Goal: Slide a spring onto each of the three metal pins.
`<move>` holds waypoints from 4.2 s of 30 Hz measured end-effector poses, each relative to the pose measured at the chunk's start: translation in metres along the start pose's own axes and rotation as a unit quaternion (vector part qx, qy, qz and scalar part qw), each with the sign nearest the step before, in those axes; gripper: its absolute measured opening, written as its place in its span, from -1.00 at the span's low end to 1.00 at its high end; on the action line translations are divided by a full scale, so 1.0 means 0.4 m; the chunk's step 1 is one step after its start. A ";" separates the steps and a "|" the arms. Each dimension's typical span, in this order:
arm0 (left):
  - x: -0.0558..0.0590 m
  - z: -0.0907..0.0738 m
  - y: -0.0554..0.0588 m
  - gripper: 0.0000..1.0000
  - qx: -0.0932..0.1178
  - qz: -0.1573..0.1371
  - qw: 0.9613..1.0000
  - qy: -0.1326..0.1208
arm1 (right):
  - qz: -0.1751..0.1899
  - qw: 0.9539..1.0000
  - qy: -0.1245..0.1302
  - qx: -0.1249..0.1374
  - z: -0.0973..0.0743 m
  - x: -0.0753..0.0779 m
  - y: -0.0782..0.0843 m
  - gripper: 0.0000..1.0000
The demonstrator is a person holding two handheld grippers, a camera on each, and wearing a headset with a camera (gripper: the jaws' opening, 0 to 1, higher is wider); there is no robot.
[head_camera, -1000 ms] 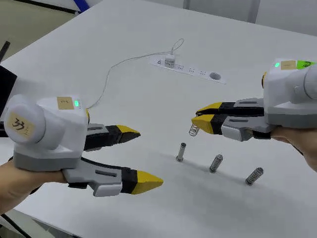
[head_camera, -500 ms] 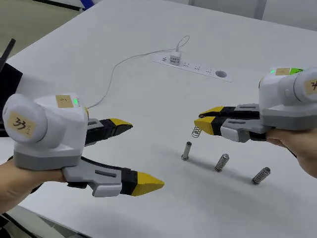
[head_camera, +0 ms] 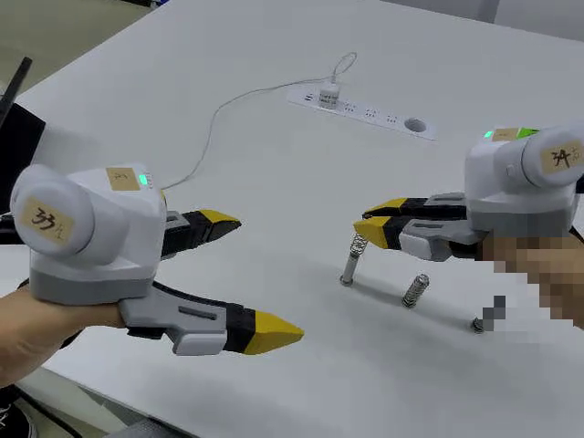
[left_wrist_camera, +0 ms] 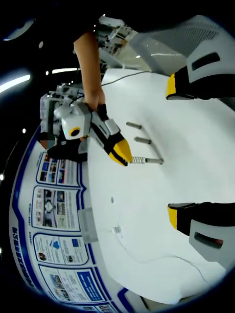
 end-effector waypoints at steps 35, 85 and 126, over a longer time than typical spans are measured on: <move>0.007 0.011 -0.001 0.74 0.001 -0.004 1.000 0.006 | -0.061 0.997 0.008 -0.050 0.062 0.001 0.087 -0.78; -0.005 -0.016 -0.053 0.82 0.020 0.011 0.999 -0.032 | -0.046 0.998 0.046 0.004 -0.029 -0.005 0.043 -0.43; 0.016 -0.035 -0.131 1.00 0.075 0.016 0.994 -0.075 | 0.008 0.978 0.179 0.105 -0.472 -0.007 0.120 0.24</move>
Point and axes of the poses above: the centre of the closed fingertips' face, and the gripper's own axes: z roughly forward along the fingers, x roughly to its right, y roughly out of its underside, the point moved 4 cm from there along -z, roughly backward along the fingers
